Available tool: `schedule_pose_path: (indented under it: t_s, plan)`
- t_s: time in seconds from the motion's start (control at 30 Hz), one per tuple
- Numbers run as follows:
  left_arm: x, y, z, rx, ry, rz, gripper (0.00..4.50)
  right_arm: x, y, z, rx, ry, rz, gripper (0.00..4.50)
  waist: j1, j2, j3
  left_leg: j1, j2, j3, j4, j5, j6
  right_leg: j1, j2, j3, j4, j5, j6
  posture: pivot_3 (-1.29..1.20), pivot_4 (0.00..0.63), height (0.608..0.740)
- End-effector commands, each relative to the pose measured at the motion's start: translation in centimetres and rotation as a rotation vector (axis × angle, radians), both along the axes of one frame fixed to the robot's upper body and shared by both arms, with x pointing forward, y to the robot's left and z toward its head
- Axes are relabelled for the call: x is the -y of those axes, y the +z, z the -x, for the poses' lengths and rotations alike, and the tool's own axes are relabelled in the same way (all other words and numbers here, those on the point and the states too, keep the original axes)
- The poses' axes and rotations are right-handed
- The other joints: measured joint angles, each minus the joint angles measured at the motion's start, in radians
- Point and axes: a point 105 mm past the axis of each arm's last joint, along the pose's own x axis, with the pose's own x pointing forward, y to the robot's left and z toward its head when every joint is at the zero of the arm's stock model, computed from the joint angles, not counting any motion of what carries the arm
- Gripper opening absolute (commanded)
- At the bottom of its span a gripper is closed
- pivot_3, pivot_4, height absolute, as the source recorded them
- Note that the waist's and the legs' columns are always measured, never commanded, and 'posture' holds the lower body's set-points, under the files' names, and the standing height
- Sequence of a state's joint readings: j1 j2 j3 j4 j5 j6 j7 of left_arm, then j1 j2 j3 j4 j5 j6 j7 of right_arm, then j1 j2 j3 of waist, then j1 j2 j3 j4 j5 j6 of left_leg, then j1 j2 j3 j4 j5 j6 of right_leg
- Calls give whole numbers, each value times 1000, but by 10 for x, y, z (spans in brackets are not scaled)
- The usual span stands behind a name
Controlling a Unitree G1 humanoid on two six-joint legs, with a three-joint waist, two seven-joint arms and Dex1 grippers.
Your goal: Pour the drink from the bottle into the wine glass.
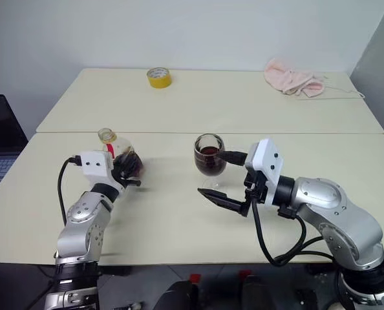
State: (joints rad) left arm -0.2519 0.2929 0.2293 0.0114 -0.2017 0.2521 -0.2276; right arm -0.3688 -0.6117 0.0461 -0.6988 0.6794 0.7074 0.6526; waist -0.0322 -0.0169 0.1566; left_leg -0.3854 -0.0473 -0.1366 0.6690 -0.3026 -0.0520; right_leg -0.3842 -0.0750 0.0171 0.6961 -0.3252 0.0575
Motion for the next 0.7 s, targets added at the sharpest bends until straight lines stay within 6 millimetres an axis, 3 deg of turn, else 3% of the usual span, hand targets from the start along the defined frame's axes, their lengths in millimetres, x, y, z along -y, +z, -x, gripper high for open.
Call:
schedule_pose_path:
  t_s: [0.03,0.27,0.63,0.7]
  plan:
    - [1,14,-6,55,-2,15,770,-2,8,2,35,16,-4,4500,0,0,0,0,0,0,0,0,0,0,0,0,0,0,0,0,150,740]
    - [-4,9,-13,23,22,26,770,-2,8,2,28,10,-1,4500,0,0,0,0,0,0,0,0,0,0,0,0,0,0,0,0,150,740]
    - [-2,12,-12,33,-2,-9,4319,-2,5,4,2,13,-9,4500,0,-1,0,0,1,0,0,0,0,0,0,0,0,0,0,0,150,740]
    - [-2,13,-12,38,-9,-12,4489,-2,5,4,0,13,-10,4500,0,-1,0,0,1,0,0,0,0,0,1,0,0,0,0,0,150,740]
